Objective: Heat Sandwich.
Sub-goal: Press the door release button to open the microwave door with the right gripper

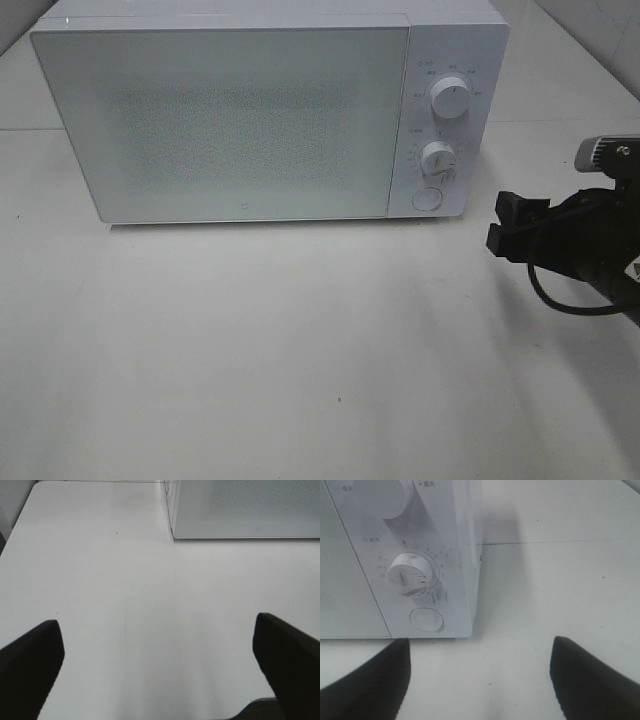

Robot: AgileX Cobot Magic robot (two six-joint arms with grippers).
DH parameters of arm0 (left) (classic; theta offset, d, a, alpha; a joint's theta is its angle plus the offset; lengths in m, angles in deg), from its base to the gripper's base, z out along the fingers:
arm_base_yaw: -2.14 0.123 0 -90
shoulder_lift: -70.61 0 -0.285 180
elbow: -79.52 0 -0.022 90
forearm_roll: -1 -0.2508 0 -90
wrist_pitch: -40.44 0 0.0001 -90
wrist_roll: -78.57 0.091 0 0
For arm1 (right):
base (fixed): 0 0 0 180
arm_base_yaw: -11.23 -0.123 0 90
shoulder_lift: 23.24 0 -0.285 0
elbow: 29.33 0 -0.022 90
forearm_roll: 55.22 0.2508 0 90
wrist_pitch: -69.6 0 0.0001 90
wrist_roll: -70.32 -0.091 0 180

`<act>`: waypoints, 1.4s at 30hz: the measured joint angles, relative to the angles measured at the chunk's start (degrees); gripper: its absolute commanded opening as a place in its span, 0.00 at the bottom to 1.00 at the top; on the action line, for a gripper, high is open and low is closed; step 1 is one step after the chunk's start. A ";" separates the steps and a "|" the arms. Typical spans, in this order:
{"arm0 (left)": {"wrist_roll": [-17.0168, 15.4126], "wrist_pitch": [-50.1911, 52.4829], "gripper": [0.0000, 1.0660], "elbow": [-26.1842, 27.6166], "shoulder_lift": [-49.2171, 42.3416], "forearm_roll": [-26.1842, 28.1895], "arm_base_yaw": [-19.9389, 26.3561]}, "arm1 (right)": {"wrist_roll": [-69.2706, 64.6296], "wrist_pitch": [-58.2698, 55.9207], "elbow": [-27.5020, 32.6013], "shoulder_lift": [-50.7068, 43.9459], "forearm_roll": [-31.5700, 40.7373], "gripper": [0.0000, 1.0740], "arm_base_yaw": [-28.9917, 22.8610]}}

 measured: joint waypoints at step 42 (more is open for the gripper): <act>0.00 0.00 0.92 0.00 0.00 0.00 0.00 | -65.49 5.10 -2.29 8.48 10.49 0.70 -12.95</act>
